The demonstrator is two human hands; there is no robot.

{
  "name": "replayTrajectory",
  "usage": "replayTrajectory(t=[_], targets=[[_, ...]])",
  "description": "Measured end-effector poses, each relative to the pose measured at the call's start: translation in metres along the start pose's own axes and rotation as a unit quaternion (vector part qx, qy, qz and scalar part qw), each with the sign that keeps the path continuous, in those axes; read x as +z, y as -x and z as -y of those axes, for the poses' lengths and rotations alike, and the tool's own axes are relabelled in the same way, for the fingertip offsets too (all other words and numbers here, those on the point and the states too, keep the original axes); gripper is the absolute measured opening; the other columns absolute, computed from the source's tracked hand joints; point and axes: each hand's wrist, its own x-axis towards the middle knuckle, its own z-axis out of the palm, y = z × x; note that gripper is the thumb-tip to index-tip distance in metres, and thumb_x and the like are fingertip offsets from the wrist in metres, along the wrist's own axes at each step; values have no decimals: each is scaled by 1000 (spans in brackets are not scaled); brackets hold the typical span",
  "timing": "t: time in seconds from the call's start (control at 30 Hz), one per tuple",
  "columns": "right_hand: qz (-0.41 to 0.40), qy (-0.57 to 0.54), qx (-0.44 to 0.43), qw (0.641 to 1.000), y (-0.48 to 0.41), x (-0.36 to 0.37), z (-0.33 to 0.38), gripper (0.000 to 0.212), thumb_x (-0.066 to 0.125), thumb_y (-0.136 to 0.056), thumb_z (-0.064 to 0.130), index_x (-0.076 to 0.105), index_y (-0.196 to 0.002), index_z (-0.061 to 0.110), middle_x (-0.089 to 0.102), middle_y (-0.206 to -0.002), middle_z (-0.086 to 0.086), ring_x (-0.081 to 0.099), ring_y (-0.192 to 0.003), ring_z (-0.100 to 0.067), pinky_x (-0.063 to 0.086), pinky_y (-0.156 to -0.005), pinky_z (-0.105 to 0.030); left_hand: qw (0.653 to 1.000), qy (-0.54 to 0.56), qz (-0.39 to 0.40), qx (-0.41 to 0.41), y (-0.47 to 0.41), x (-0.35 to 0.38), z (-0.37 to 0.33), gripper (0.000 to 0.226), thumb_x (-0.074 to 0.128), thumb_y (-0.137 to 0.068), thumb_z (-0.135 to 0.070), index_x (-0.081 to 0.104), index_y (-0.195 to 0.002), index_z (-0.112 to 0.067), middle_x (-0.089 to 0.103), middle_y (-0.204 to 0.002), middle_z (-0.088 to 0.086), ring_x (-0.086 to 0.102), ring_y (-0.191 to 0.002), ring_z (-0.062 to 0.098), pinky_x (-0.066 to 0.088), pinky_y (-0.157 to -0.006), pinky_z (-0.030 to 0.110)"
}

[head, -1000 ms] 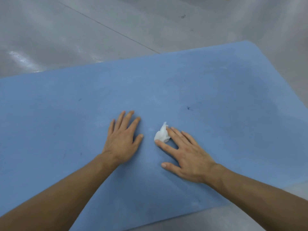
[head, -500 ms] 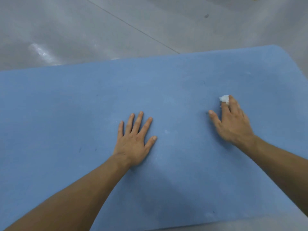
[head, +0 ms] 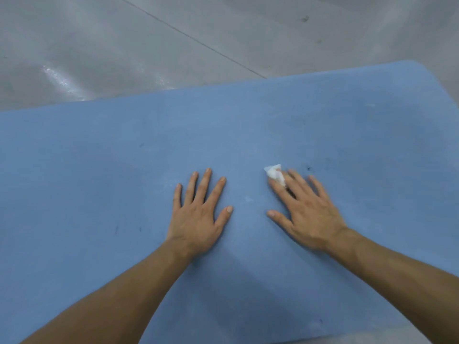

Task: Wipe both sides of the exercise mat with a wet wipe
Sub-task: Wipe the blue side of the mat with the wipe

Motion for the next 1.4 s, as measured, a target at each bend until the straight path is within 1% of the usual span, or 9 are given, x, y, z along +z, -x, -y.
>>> replayTrajectory(t=[0.13,0.27,0.43,0.57,0.67,0.83,1.0,1.2,1.4], targets=[[-19,-14,144,989,-13,-5,-46,81,19,-97,72,17,-165,29,31,-167,-3,23,-156,-29,18,-123,-54,1000,-5,13,-1,0,-2,0,71,8,-97,-71,-2,-163,-44,-17,-172,-10,-19,-157,17,-10,-126,51],[0,-20,180,984,-22,-14,-71,86,15,-94,76,18,-163,24,30,-166,-7,19,-155,-28,22,-123,-54,1000,-4,21,-5,1,-4,0,71,5,-97,-71,-6,-162,-45,-21,-171,-11,-23,-156,16,-12,-126,51],[37,-49,43,997,-15,-11,-31,94,16,-94,80,9,-167,21,5,-175,-1,7,-161,-25,11,-128,-41,1000,0,12,-5,0,-2,0,72,10,-97,-71,0,-163,-44,-15,-172,-10,-18,-158,17,-11,-126,51],[41,-34,-137,989,23,-2,15,87,25,-100,78,19,-166,22,11,-174,-5,8,-161,-27,16,-127,-47,1000,0,3,-2,0,1,1,72,15,-98,-70,5,-163,-43,-10,-173,-9,-13,-159,18,-7,-127,52],[14,-4,-191,982,48,4,26,79,30,-103,71,24,-165,22,17,-174,-3,13,-160,-26,14,-127,-48,1000,-2,-2,0,0,1,2,71,14,-98,-71,4,-163,-43,-10,-173,-10,-13,-159,18,-7,-127,51],[-38,3,-11,999,35,0,-13,77,29,-103,65,31,-163,17,37,-165,-5,28,-156,-25,23,-125,-49,1000,5,-9,0,0,1,2,71,15,-98,-70,8,-164,-43,-6,-173,-9,-9,-159,19,-4,-127,52],[-35,-56,133,989,29,-10,-85,76,31,-101,67,30,-160,18,22,-169,-12,29,-154,-32,32,-121,-51,1000,1,-3,-5,1,1,3,73,10,-96,-72,6,-164,-43,-7,-173,-9,-10,-159,18,-3,-127,52],[14,-61,32,998,41,-6,-77,98,24,-96,79,22,-165,9,10,-175,-2,8,-161,-19,14,-130,-39,1000,4,-2,-4,-1,2,1,74,11,-96,-72,8,-164,-42,-5,-173,-9,-7,-160,19,-3,-127,52],[40,-74,-178,980,103,-4,-6,96,43,-100,73,15,-166,9,6,-175,-4,8,-161,-21,17,-126,-40,1000,4,7,-7,-1,-1,1,76,8,-94,-73,4,-164,-43,-7,-173,-9,-9,-159,19,-4,-127,52]])
